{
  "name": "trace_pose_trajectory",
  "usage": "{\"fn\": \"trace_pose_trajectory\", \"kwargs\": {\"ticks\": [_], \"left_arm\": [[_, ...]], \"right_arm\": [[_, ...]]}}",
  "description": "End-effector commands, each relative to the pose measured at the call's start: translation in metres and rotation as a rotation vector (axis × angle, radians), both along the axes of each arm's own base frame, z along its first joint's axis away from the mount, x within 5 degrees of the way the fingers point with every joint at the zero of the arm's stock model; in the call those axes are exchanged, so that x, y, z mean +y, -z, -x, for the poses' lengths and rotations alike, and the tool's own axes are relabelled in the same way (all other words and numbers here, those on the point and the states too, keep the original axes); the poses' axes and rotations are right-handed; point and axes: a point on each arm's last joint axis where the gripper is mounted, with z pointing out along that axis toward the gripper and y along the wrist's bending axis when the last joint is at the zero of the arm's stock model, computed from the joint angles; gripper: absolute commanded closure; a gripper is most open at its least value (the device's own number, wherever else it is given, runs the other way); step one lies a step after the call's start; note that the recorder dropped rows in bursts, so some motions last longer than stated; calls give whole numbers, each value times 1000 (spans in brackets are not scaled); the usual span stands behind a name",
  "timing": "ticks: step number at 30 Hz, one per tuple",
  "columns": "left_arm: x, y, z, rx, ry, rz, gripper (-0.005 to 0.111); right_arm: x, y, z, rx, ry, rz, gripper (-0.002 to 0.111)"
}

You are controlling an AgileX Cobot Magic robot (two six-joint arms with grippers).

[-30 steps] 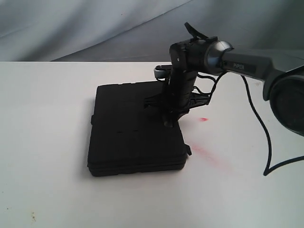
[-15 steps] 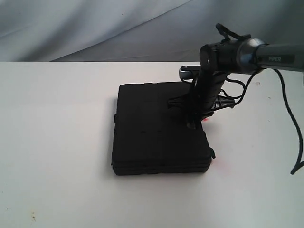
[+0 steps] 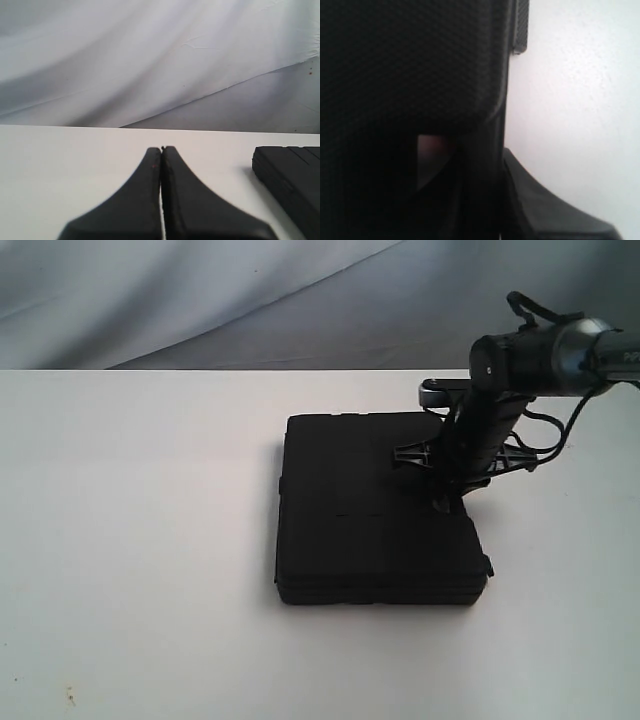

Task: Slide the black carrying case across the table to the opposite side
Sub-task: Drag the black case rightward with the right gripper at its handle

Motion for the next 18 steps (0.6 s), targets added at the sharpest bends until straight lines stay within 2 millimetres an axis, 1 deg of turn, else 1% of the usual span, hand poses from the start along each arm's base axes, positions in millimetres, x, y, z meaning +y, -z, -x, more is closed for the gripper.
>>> {"fn": "trace_pose_trajectory", "kwargs": {"ticks": [1, 4, 18], "left_arm": [[0, 1, 0, -2, -2, 0, 107], [0, 1, 0, -2, -2, 0, 107], [0, 1, 0, -2, -2, 0, 107]], "right_arm": [[-19, -3, -5, -18, -26, 40, 108], [-23, -3, -7, -19, -30, 43, 108], [-55, -3, -17, -24, -4, 78, 108]]}}
